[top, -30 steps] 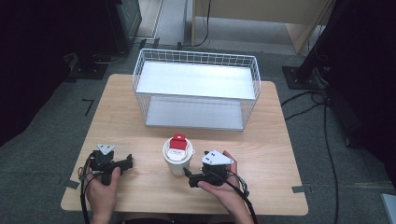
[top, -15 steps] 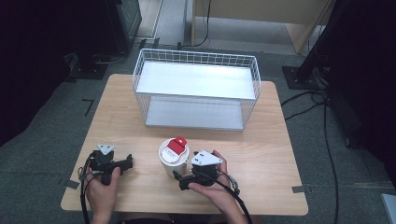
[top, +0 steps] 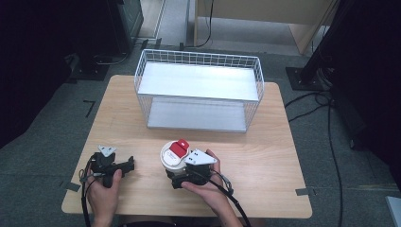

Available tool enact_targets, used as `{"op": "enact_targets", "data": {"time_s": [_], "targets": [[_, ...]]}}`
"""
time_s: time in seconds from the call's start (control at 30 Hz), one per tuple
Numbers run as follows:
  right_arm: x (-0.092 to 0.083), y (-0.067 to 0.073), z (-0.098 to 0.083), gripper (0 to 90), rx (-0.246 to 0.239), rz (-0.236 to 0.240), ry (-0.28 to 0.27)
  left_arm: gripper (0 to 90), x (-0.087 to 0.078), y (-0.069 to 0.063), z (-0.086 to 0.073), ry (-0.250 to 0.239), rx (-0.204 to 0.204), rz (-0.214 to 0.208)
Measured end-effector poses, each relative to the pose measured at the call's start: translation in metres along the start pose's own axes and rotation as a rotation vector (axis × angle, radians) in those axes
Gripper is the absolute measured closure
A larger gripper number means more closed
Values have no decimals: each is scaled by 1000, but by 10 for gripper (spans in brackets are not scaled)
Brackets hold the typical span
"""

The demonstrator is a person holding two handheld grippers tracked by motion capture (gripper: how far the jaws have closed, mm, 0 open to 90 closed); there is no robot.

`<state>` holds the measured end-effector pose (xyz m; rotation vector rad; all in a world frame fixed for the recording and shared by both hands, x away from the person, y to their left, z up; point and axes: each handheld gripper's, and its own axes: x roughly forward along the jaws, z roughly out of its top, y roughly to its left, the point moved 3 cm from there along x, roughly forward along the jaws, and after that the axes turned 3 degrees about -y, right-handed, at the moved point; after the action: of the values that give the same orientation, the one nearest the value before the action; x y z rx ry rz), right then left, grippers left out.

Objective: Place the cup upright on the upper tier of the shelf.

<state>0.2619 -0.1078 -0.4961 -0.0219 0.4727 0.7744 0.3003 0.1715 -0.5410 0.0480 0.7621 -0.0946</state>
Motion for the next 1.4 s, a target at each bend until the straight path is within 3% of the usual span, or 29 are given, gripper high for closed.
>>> {"op": "enact_targets", "data": {"time_s": [0.37, 0.5, 0.83, 1.4], "targets": [[6, 7, 1, 60, 0, 12, -87, 0, 0, 0, 0, 1, 1, 0], [7, 10, 1, 73, -15, -13, -115, 0, 0, 0, 0, 2, 2, 0], [8, 12, 0, 79, 8, -53, -184, 0, 0, 0, 0, 3, 8, -5], [-8, 8, 25, 99, 10, -74, -275, 0, 0, -1, 0, -2, 5, -7]]}}
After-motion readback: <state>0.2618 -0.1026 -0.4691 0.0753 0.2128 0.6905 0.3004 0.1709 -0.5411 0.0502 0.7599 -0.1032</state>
